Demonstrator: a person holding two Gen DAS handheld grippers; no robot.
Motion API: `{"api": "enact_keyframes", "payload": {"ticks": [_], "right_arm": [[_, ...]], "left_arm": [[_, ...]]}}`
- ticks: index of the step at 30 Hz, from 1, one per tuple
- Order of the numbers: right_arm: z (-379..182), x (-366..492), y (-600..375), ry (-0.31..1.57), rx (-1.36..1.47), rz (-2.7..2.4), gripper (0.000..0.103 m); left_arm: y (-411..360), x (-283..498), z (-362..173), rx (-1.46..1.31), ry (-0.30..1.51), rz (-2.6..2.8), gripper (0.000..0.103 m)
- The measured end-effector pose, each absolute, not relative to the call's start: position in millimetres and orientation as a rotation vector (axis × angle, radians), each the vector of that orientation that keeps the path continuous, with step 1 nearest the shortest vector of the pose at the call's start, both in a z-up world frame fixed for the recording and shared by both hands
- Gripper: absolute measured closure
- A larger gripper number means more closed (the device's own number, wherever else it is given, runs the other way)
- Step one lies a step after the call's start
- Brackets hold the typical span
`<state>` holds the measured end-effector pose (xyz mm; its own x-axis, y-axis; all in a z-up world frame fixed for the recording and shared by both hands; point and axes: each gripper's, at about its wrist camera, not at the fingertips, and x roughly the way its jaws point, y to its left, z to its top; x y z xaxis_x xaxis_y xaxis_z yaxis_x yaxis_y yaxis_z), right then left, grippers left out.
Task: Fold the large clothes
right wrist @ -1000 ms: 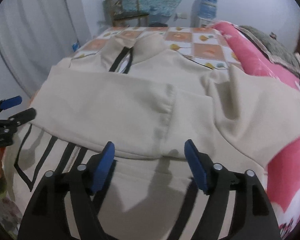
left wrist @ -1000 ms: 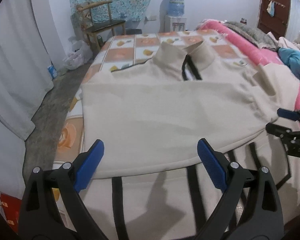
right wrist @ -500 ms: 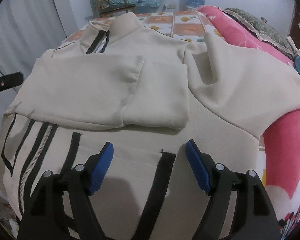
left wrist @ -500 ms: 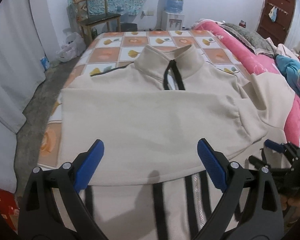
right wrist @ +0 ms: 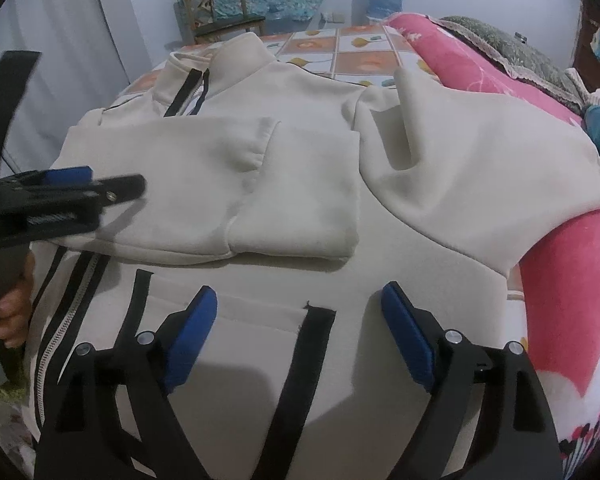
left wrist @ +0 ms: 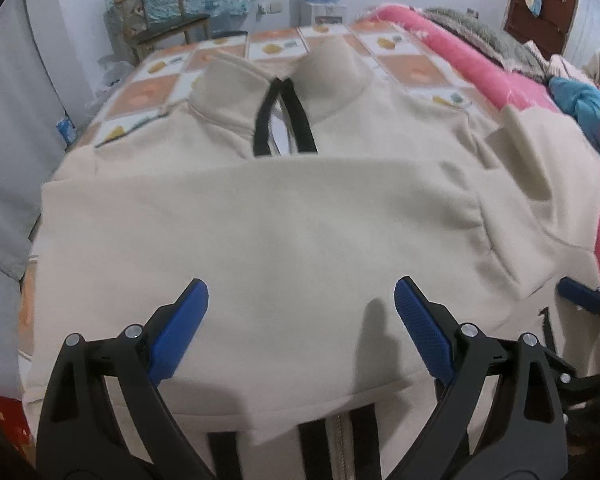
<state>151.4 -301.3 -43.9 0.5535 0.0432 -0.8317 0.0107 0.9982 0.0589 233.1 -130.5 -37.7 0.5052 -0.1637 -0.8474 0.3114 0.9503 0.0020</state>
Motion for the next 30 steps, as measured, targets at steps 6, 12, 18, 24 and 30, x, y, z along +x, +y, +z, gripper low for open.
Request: {"api": "enact_keyframes", "payload": {"ticks": [6,12,18,24,30], "right_arm": [[-47.5,151.2,-296.5,0.981,0.028,0.021,0.014],[-50.7,150.5,-292.5,0.976,0.002,0.021,0.010],[-50.9,151.4,-292.7,0.978,0.010,0.025,0.009],[-51.5,151.5,-292.0,0.980,0.012,0.028,0.007],[-52.0,152.5,-291.7,0.982,0.012,0.030,0.007]], "left_arm": [[-133.3,228.7,-48.1,0.168,0.989,-0.278,0.008],[-132.6,225.1,-49.3,0.170,0.957,-0.279,0.008],[-132.2,221.8,-50.5,0.166,0.916,-0.281,0.008],[-132.3,221.7,-50.5,0.167,0.914,-0.281,0.008],[-132.2,221.8,-50.6,0.165,0.915,-0.283,0.008]]}}
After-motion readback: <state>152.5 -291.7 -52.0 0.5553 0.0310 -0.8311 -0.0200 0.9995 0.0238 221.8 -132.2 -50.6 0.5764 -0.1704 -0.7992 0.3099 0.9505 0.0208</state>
